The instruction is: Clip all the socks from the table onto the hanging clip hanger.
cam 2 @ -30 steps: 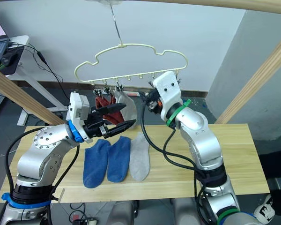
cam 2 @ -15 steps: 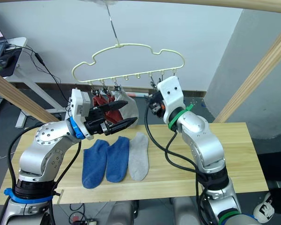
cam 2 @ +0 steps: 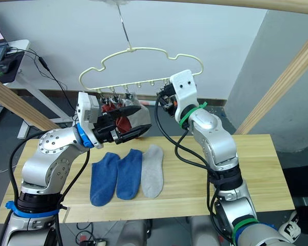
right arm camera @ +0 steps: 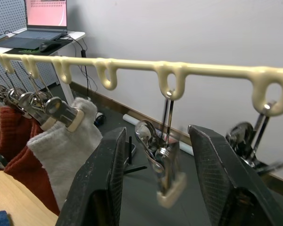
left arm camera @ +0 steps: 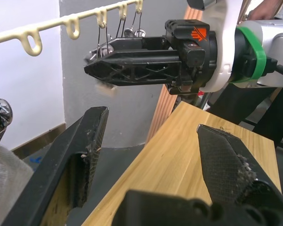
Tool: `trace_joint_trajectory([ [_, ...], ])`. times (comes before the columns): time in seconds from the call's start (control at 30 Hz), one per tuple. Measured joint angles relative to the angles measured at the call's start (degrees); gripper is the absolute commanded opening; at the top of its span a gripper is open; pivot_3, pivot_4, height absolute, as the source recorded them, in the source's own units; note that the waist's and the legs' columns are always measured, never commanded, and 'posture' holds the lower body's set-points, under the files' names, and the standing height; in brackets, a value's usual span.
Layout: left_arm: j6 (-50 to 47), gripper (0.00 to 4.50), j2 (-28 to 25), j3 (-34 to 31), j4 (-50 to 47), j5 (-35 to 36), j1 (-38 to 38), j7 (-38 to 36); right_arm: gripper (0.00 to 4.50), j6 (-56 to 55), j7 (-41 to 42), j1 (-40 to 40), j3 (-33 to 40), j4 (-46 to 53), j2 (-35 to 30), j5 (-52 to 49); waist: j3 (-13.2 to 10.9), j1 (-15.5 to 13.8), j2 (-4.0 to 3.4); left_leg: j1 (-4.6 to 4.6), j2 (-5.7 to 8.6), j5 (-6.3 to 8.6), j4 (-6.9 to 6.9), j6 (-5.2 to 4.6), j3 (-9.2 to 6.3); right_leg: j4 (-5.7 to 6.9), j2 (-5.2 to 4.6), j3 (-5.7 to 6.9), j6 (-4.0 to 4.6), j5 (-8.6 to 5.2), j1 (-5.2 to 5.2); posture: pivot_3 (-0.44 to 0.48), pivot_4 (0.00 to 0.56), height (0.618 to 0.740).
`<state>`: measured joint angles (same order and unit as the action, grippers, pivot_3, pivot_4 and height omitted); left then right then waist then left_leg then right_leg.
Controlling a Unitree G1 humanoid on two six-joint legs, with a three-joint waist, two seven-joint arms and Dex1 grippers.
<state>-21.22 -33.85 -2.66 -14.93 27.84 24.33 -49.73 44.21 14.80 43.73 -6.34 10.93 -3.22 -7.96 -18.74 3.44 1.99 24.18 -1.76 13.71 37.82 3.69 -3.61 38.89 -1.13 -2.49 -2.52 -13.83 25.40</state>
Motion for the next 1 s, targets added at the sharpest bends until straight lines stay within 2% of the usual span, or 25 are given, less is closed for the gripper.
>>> trace_joint_trajectory([
  [1.0, -0.7, 3.41, 1.3, 0.1, 1.1, 0.1, 0.7, 1.6, 2.16, -2.3, -2.6, 2.0, 0.7, -3.5, 5.6, -0.1, 0.0, 0.0, -0.01, 0.05, 0.0, 0.0, -0.02, 0.0, 0.0, 0.0, 0.0, 0.0, -0.02, -0.02, 0.06, -0.06, 0.312, 0.721],
])
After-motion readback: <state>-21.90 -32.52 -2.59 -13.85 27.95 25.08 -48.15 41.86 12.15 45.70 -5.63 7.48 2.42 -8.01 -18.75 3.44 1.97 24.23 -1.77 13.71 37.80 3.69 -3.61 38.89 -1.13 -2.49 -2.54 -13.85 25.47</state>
